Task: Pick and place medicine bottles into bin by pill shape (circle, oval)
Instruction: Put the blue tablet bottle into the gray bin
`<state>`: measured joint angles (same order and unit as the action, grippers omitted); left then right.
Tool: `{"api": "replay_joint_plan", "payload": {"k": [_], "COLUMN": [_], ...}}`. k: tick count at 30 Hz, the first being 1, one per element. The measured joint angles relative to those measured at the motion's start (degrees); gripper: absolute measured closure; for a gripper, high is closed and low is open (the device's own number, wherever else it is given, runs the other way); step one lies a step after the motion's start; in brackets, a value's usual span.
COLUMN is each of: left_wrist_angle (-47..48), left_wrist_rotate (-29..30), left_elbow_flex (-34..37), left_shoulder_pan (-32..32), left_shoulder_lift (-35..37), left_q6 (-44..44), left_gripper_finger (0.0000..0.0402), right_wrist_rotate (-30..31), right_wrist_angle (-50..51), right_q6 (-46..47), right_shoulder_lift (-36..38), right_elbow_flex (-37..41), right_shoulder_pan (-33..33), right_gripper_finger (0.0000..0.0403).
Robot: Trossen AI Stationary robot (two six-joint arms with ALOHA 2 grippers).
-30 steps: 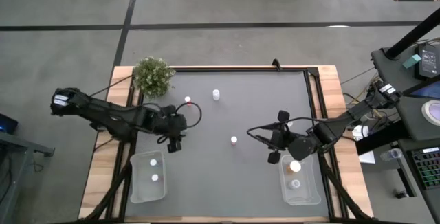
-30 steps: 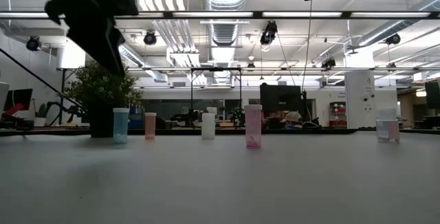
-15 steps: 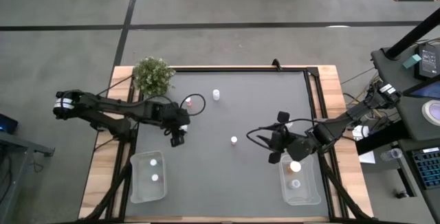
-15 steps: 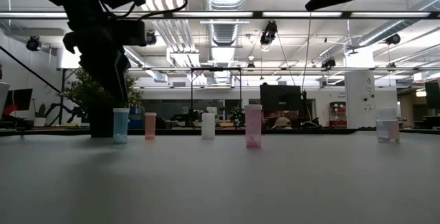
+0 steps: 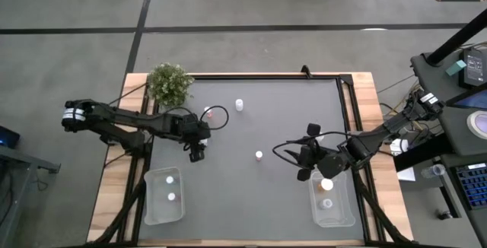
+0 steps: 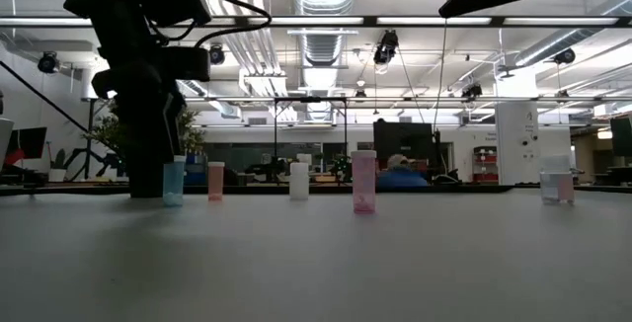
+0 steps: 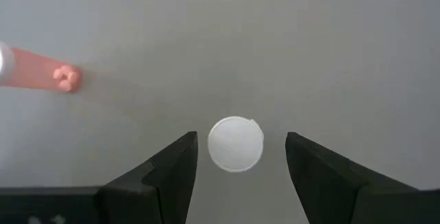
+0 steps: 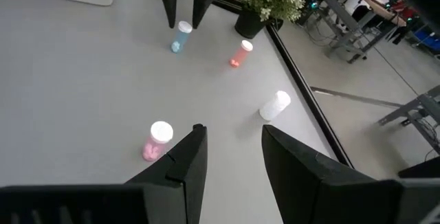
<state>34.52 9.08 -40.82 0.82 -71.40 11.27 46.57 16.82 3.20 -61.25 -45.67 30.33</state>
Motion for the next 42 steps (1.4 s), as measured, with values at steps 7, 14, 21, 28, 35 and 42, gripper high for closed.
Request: {"api": "replay_joint_plan", "payload": {"k": [7,14,21,28,35,42], "left_wrist_angle": [-1.4,-2.1,-2.4,-2.2,0.7,13.7], "left_wrist_rotate": [0.3,0.2,0.2,0.2,-8.5,-13.9], "left_elbow_flex": [-0.1,-0.4,-0.4,-0.4,-5.8,-18.8], "left_shoulder_pan": [0.0,-0.1,-0.1,-0.1,-2.0,-15.1], "left_shoulder_lift": [-3.2,-3.7,-1.9,-1.5,-1.2,-0.9], "left_q6": [-2.6,-4.2,-4.2,-4.2,3.2,17.8], "left_gripper_finger": [0.02,0.0226,0.0287,0.0309,0.0302,0.0305], "right_wrist_rotate": [0.0,0.0,0.0,0.0,0.0,0.0], "right_wrist_angle": [0.0,0.0,0.0,0.0,0.1,0.1], "right_q6": [-0.1,-0.3,-0.4,-0.5,-1.3,-1.8], "right_shoulder_lift": [0.0,0.0,0.0,0.0,0.0,0.0], "right_elbow_flex": [0.0,0.0,0.0,0.0,0.0,0.1], "right_shoulder_pan": [0.0,0.0,0.0,0.0,0.0,0.0], "right_gripper_finger": [0.0273,0.0273,0.0273,0.0273,0.0273,0.0273]}}
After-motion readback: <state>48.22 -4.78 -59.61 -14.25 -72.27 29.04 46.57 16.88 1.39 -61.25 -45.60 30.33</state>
